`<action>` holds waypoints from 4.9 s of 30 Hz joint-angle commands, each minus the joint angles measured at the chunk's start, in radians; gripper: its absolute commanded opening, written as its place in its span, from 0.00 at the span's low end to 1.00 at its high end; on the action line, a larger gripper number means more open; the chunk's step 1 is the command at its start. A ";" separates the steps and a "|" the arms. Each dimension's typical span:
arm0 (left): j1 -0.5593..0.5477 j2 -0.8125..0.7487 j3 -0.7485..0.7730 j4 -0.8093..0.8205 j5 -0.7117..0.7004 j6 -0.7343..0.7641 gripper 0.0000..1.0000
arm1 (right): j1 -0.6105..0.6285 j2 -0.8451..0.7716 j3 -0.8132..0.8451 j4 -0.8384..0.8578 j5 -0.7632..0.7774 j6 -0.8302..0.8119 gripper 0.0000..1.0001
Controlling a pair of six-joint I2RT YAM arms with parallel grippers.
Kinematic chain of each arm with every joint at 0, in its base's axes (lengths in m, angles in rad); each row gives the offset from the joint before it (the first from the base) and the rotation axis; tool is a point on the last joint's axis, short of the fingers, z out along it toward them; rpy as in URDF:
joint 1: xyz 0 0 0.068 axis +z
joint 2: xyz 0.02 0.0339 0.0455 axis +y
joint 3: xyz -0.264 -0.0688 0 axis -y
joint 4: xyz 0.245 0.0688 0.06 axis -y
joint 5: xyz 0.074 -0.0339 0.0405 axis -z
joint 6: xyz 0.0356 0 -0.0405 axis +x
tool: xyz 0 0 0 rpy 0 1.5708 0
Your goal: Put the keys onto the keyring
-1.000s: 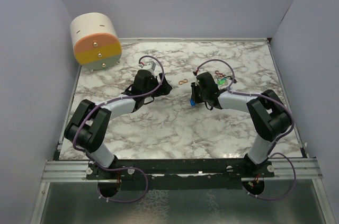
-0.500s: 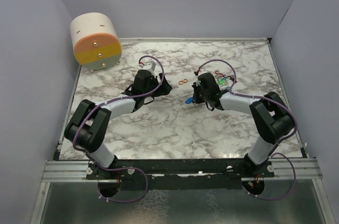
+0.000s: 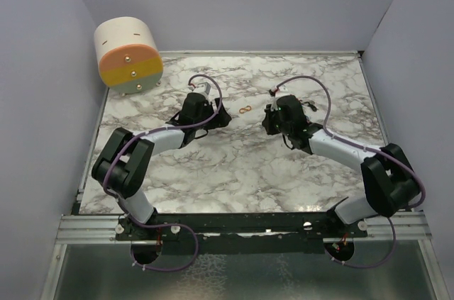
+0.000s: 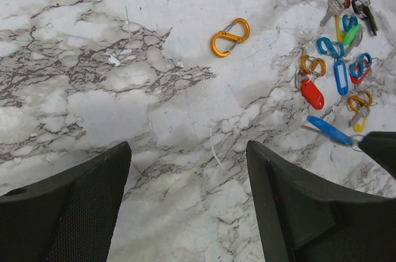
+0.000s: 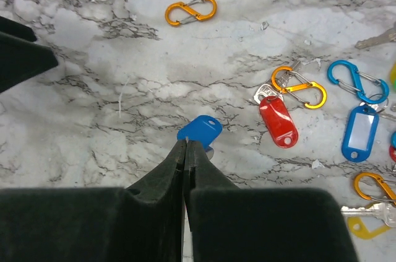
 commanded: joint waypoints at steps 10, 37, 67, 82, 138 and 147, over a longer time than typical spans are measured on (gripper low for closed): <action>-0.031 0.269 0.266 0.010 0.007 0.183 0.78 | 0.012 -0.242 -0.063 -0.069 -0.007 0.015 0.01; -0.192 0.553 0.596 -0.241 -0.277 0.642 0.74 | 0.012 -0.345 -0.094 -0.074 -0.033 0.010 0.01; -0.181 0.582 0.569 -0.251 -0.135 0.611 0.54 | 0.012 -0.347 -0.099 -0.074 -0.016 0.012 0.01; -0.157 0.584 0.551 -0.258 -0.120 0.593 0.37 | 0.012 -0.345 -0.099 -0.074 -0.017 0.008 0.01; -0.154 0.618 0.633 -0.314 -0.067 0.563 0.16 | 0.012 -0.322 -0.095 -0.070 -0.027 0.000 0.01; -0.155 0.591 0.612 -0.308 -0.066 0.552 0.00 | 0.012 -0.319 -0.094 -0.071 -0.025 -0.001 0.01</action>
